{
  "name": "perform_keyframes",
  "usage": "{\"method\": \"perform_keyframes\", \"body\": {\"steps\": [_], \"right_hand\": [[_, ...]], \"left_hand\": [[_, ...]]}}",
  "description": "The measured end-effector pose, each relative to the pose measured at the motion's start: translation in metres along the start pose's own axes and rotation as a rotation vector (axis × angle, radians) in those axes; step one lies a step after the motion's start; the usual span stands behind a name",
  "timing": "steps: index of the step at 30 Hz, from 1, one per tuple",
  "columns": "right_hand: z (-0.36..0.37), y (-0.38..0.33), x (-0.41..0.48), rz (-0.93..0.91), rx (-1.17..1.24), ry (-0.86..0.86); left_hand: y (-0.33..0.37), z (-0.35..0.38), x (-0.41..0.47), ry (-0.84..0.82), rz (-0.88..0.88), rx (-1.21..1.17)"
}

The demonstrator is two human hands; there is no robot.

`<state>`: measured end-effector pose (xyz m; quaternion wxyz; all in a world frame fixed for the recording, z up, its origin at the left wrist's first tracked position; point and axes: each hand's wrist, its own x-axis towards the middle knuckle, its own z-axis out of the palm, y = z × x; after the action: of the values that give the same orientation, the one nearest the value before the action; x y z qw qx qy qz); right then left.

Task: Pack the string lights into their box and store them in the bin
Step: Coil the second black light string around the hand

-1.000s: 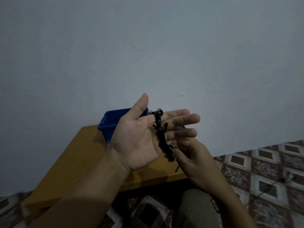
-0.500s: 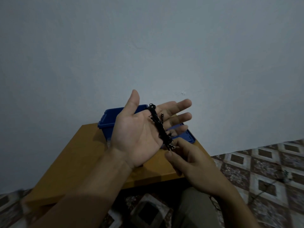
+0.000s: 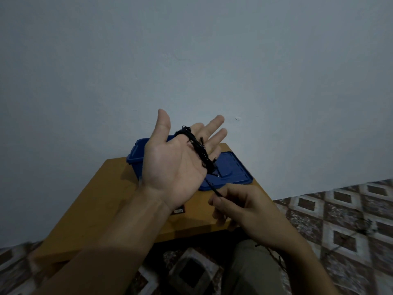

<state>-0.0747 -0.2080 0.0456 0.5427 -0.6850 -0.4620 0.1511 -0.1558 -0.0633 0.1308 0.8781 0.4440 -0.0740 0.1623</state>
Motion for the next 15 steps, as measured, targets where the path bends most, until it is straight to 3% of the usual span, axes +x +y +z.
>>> {"method": "perform_keyframes", "body": {"steps": [6, 15], "right_hand": [[-0.005, -0.003, -0.002, 0.032, 0.014, 0.017], [-0.010, -0.008, -0.006, -0.052, 0.033, 0.080]], "left_hand": [[0.002, -0.001, 0.002, 0.101, 0.013, 0.085], [-0.001, -0.005, 0.001, 0.116, -0.076, 0.253]]}}
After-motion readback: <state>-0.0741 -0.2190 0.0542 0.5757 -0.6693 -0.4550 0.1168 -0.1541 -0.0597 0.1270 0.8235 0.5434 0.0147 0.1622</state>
